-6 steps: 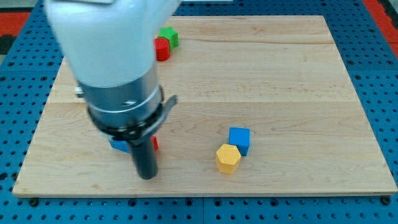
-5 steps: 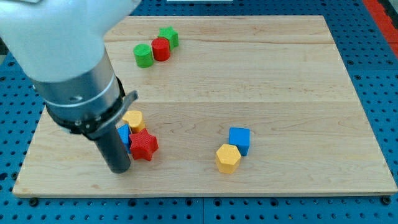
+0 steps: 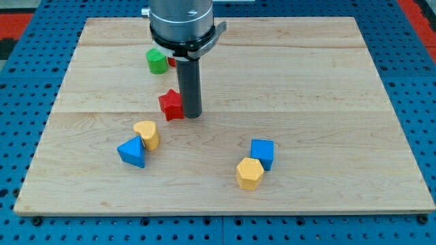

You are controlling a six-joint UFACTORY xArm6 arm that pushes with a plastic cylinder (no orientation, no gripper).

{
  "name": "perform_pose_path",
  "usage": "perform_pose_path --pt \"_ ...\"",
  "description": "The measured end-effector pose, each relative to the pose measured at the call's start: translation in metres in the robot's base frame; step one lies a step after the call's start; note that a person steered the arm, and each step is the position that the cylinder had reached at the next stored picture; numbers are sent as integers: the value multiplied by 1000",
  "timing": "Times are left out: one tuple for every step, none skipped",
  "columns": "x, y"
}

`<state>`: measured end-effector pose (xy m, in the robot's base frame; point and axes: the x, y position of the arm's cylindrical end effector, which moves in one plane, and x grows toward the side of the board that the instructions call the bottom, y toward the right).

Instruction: Push the red star into the green circle

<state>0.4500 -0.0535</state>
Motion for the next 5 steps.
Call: perform_pose_path --pt "-34 -40" --pt "-88 -68" --pt "-39 -49" --pt "-9 -54" --pt "-12 -107"
